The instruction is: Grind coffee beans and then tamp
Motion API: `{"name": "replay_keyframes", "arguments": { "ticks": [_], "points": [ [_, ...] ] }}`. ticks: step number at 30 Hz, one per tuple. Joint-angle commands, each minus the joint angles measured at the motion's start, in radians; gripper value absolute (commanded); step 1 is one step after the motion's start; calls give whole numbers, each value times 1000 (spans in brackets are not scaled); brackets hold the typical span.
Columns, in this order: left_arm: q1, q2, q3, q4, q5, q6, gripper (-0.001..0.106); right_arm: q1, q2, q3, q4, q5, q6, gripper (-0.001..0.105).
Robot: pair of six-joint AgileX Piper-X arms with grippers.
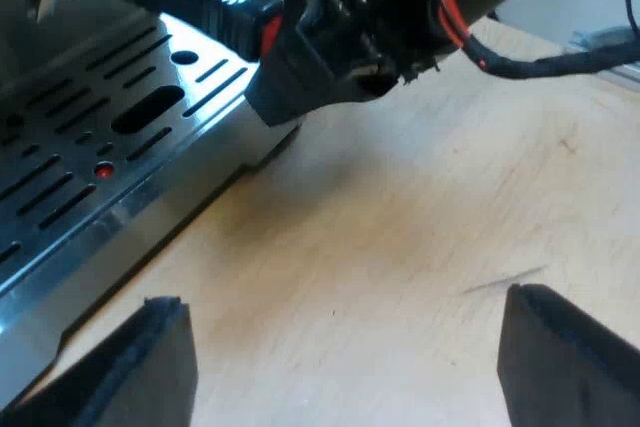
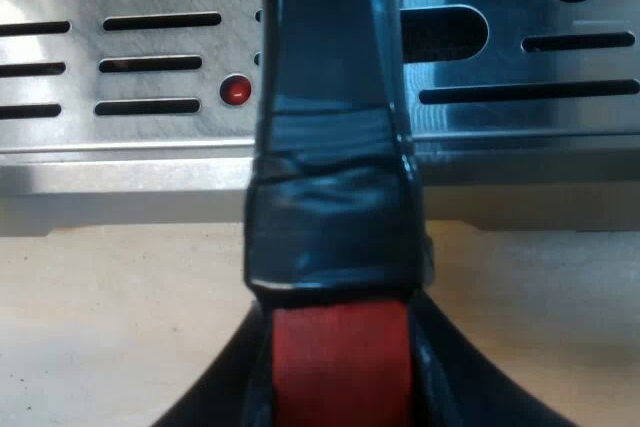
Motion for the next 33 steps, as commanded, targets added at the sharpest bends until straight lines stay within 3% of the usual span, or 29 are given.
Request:
{"name": "replay_keyframes", "arguments": {
  "ticks": [1,26,33],
  "points": [
    [-4,-1,-3,-28,17,-19,65,0,0,-7,-16,-22,-19,0],
    [-4,-1,-3,-53,17,-34,65,33,-45,-7,96,-13,2,0],
    [-4,-1,-3,-53,17,-34,65,83,-77,-7,96,39,11,0]
  ]
}}
